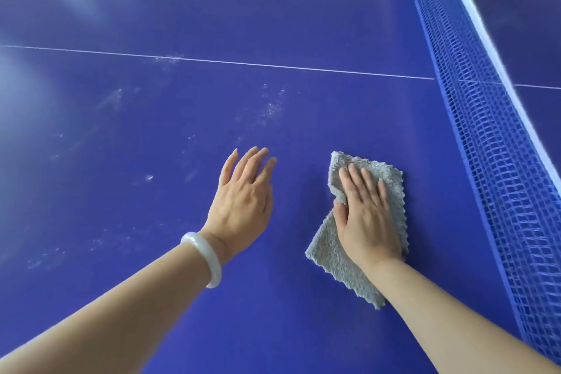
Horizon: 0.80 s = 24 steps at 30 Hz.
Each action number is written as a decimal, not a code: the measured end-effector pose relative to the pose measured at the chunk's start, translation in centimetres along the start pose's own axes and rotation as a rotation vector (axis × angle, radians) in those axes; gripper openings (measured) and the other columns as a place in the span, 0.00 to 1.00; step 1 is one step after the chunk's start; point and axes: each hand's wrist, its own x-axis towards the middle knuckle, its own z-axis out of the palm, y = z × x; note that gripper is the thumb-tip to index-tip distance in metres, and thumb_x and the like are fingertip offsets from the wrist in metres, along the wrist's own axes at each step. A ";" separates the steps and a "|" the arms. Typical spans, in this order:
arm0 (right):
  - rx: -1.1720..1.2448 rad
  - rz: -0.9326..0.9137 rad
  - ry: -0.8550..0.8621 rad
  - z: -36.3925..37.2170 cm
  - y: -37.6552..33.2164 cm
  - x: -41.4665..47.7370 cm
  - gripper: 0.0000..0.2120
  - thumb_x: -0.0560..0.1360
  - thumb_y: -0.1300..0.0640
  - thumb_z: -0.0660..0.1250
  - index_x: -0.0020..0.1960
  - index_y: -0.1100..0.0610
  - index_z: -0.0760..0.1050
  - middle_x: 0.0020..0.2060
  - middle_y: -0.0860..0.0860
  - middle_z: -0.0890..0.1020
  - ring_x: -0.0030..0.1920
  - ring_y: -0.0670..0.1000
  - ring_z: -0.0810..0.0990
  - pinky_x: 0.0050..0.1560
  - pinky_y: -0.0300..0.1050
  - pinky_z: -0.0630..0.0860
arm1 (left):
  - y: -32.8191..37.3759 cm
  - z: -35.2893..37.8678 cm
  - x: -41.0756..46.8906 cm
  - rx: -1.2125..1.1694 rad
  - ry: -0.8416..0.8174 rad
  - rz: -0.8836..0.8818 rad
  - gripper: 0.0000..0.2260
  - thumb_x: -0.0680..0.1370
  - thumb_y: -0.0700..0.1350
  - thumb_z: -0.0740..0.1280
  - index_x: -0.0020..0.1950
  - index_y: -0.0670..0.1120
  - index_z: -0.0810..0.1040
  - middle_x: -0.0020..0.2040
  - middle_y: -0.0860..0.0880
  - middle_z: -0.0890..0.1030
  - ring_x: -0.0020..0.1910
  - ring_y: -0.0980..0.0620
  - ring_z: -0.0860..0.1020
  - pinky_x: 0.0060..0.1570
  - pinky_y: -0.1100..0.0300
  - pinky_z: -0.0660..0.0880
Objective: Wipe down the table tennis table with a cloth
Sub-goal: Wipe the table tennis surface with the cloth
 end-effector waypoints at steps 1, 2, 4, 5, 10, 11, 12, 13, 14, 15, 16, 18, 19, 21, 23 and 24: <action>0.003 0.001 0.000 0.0 -0.1 0.0 0.27 0.83 0.51 0.53 0.80 0.55 0.55 0.80 0.50 0.55 0.80 0.50 0.48 0.80 0.54 0.45 | -1.1 -0.2 -1.9 0.052 -0.032 -0.062 0.25 0.81 0.47 0.49 0.73 0.39 0.69 0.73 0.40 0.68 0.75 0.41 0.63 0.75 0.41 0.55; -0.003 -0.003 0.000 0.0 -0.1 -0.1 0.26 0.83 0.52 0.52 0.80 0.55 0.55 0.80 0.50 0.55 0.80 0.50 0.48 0.80 0.54 0.44 | -2.1 -0.3 -3.6 0.087 -0.060 -0.129 0.27 0.81 0.50 0.47 0.74 0.38 0.67 0.75 0.40 0.66 0.76 0.41 0.61 0.76 0.41 0.54; -0.021 -0.006 -0.012 -0.1 -0.1 -0.2 0.26 0.83 0.52 0.50 0.80 0.55 0.55 0.80 0.50 0.54 0.80 0.50 0.47 0.80 0.53 0.43 | -3.7 -0.1 -6.0 0.106 -0.100 -0.232 0.30 0.81 0.54 0.43 0.77 0.40 0.63 0.78 0.41 0.61 0.78 0.42 0.57 0.77 0.44 0.50; -0.037 0.004 -0.023 -0.2 -0.1 -0.2 0.26 0.84 0.52 0.49 0.81 0.55 0.54 0.80 0.50 0.54 0.80 0.50 0.47 0.80 0.53 0.43 | -4.1 0.3 -6.6 0.099 -0.105 -0.258 0.30 0.80 0.54 0.41 0.78 0.41 0.61 0.79 0.42 0.59 0.79 0.44 0.54 0.77 0.45 0.48; -0.069 0.036 -0.008 0.5 -4.8 -1.9 0.25 0.85 0.52 0.45 0.81 0.54 0.50 0.81 0.51 0.51 0.81 0.52 0.46 0.80 0.56 0.44 | -4.9 0.9 -6.7 0.064 -0.066 -0.270 0.29 0.81 0.53 0.40 0.79 0.44 0.59 0.79 0.45 0.59 0.79 0.47 0.53 0.77 0.48 0.46; -0.055 -0.058 -0.007 1.1 -7.2 -3.5 0.25 0.85 0.51 0.44 0.81 0.55 0.52 0.80 0.51 0.53 0.81 0.52 0.47 0.79 0.57 0.47 | -5.0 0.9 -6.7 0.061 -0.065 -0.265 0.29 0.80 0.52 0.40 0.79 0.44 0.59 0.79 0.45 0.59 0.79 0.47 0.53 0.77 0.48 0.45; -0.032 -0.180 -0.040 1.9 -9.3 -5.4 0.26 0.84 0.50 0.45 0.80 0.55 0.55 0.80 0.51 0.55 0.80 0.53 0.49 0.79 0.58 0.50 | -5.1 0.8 -6.7 0.056 -0.068 -0.262 0.29 0.80 0.52 0.40 0.79 0.44 0.59 0.79 0.45 0.59 0.79 0.47 0.53 0.77 0.49 0.45; -0.016 -0.321 -0.070 2.4 -10.8 -7.1 0.26 0.84 0.50 0.46 0.80 0.55 0.57 0.80 0.51 0.56 0.80 0.52 0.50 0.78 0.58 0.52 | -5.1 0.8 -6.7 0.052 -0.072 -0.260 0.29 0.80 0.51 0.39 0.79 0.44 0.59 0.79 0.45 0.59 0.79 0.47 0.52 0.77 0.49 0.44; -0.016 -0.438 -0.092 2.8 -11.2 -7.8 0.26 0.83 0.49 0.47 0.79 0.55 0.59 0.80 0.51 0.57 0.80 0.52 0.52 0.78 0.57 0.53 | -5.2 0.8 -6.7 0.048 -0.074 -0.259 0.29 0.80 0.51 0.39 0.79 0.45 0.58 0.79 0.45 0.58 0.79 0.47 0.52 0.77 0.49 0.44; -0.016 -0.513 -0.119 2.7 -11.0 -7.2 0.26 0.83 0.49 0.48 0.79 0.55 0.60 0.80 0.51 0.58 0.80 0.51 0.53 0.78 0.56 0.53 | -5.2 0.8 -6.7 0.042 -0.073 -0.257 0.29 0.80 0.51 0.39 0.79 0.45 0.58 0.79 0.45 0.58 0.79 0.47 0.52 0.77 0.49 0.44; -0.021 -0.549 -0.126 2.5 -10.3 -5.7 0.26 0.83 0.49 0.49 0.79 0.54 0.60 0.79 0.50 0.59 0.80 0.51 0.54 0.78 0.56 0.53 | -5.2 0.9 -6.6 0.036 -0.070 -0.257 0.29 0.80 0.50 0.40 0.79 0.45 0.59 0.79 0.46 0.58 0.79 0.47 0.52 0.77 0.49 0.44; -0.050 -0.494 -0.091 1.9 -8.8 -1.3 0.25 0.83 0.50 0.48 0.80 0.54 0.59 0.79 0.50 0.58 0.80 0.51 0.54 0.79 0.55 0.50 | -5.2 1.0 -6.6 0.027 -0.058 -0.266 0.27 0.80 0.48 0.43 0.79 0.45 0.59 0.79 0.46 0.58 0.79 0.47 0.52 0.77 0.50 0.44; -0.066 -0.375 -0.075 1.5 -8.3 1.4 0.25 0.84 0.50 0.47 0.80 0.54 0.56 0.80 0.50 0.55 0.80 0.51 0.51 0.79 0.54 0.47 | -5.2 1.0 -6.6 0.023 -0.052 -0.273 0.26 0.80 0.47 0.45 0.79 0.45 0.59 0.79 0.46 0.58 0.79 0.47 0.52 0.77 0.50 0.43; -0.085 -0.085 -0.070 1.2 -8.0 5.5 0.26 0.84 0.51 0.47 0.81 0.53 0.50 0.81 0.50 0.50 0.81 0.51 0.46 0.79 0.53 0.42 | -5.2 1.0 -6.8 0.017 -0.041 -0.270 0.25 0.81 0.46 0.48 0.79 0.45 0.58 0.79 0.46 0.57 0.79 0.48 0.51 0.77 0.50 0.42; -0.085 0.085 -0.050 1.7 -9.6 5.9 0.27 0.84 0.49 0.48 0.81 0.54 0.48 0.81 0.52 0.49 0.81 0.53 0.46 0.79 0.55 0.42 | -5.3 1.2 -6.8 0.006 -0.037 -0.264 0.24 0.82 0.45 0.51 0.79 0.45 0.58 0.79 0.46 0.57 0.79 0.48 0.51 0.77 0.50 0.42; -0.090 0.105 -0.033 2.2 -10.8 4.6 0.28 0.84 0.49 0.47 0.81 0.55 0.49 0.81 0.54 0.51 0.80 0.55 0.47 0.79 0.57 0.44 | -5.3 1.2 -6.8 0.005 -0.033 -0.263 0.24 0.82 0.45 0.51 0.79 0.45 0.58 0.79 0.46 0.57 0.79 0.47 0.51 0.77 0.50 0.42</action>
